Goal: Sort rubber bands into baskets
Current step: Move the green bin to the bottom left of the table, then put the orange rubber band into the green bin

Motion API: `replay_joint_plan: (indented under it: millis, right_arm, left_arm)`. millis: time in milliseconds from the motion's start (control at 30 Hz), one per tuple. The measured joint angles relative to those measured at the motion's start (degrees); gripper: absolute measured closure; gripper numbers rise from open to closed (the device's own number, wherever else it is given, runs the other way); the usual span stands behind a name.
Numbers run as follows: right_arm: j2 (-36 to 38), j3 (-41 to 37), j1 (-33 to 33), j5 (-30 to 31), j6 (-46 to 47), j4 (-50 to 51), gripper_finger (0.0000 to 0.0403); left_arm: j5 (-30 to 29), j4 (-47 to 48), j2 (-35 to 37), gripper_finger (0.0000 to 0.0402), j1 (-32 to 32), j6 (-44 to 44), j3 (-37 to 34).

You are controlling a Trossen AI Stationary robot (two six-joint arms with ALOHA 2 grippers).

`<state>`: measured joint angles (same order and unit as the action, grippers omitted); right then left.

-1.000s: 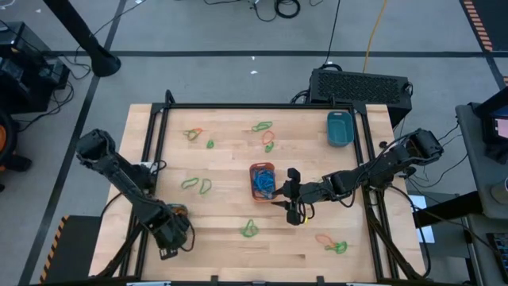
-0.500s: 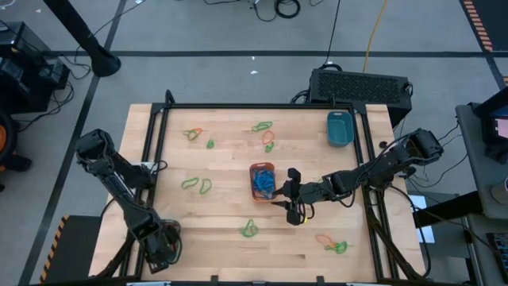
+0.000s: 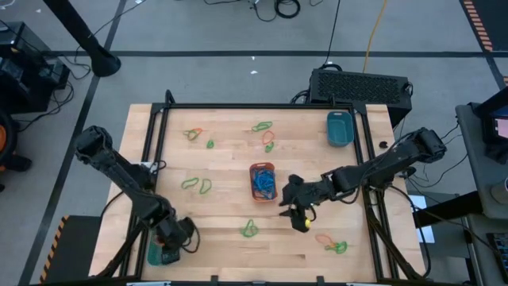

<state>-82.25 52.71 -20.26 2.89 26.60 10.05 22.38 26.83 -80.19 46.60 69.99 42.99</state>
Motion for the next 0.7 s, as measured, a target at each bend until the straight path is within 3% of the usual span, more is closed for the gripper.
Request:
replay_joint_plan:
  millis: [167,300,400,467,567,700]
  right_arm:
    - [0.08,8.94,-4.23,-3.99,12.98,25.54,0.0255]
    - [0.10,10.96,-9.51,-4.77,25.41,38.07,0.0255]
    - [-0.02,9.44,-14.07,-4.70,32.93,39.82,0.0255]
    - [-0.56,7.61,-16.61,-4.71,36.95,38.47,0.0255]
    - [-1.40,4.14,-19.64,-4.00,40.90,34.47,0.0255]
    - [-2.43,-0.71,-22.10,-1.33,41.76,27.85,0.0255]
  left_arm:
    - [-8.19,-2.60,1.04,0.0308,-4.36,-15.60,0.06]
    - [-24.13,-8.55,1.25,0.0308,-6.72,-34.28,0.04]
    - [-39.43,-16.78,1.24,0.0308,-7.51,-48.48,-0.43]
    - [-45.34,-23.14,1.06,0.0308,-8.46,-57.09,-0.94]
    - [-46.49,-32.04,1.05,0.0308,-10.46,-65.51,-1.17]
    - [-46.47,-42.04,0.75,0.0308,-12.08,-67.65,-1.17]
